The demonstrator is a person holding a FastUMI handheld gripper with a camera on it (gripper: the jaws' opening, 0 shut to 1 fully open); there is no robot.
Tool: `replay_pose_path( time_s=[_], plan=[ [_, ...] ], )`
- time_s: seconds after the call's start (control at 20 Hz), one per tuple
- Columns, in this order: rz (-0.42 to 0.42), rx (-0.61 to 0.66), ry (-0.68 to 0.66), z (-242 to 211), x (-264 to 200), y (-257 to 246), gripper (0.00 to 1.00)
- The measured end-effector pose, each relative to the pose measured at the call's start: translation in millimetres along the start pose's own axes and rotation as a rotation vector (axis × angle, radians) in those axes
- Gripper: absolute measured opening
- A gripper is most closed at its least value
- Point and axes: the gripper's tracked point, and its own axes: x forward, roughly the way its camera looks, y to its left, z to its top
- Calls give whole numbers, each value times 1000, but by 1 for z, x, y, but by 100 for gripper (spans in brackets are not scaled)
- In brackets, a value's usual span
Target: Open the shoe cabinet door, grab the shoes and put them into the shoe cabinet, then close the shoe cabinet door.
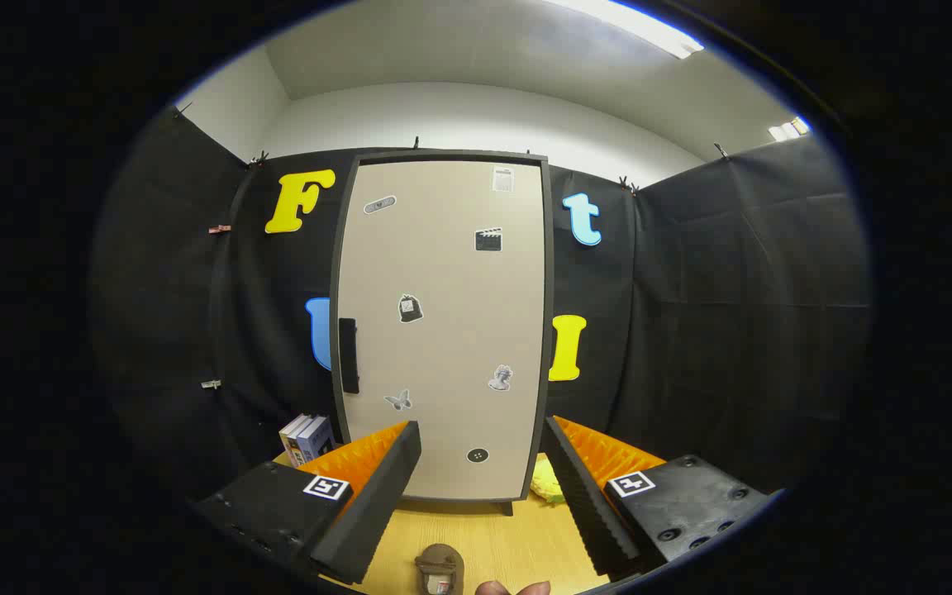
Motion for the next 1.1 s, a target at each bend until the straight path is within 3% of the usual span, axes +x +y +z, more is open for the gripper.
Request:
replay_pose_path(
  time_s=[1.1],
  plan=[
    [8,8,-10,7,22,25,98]
  ],
)
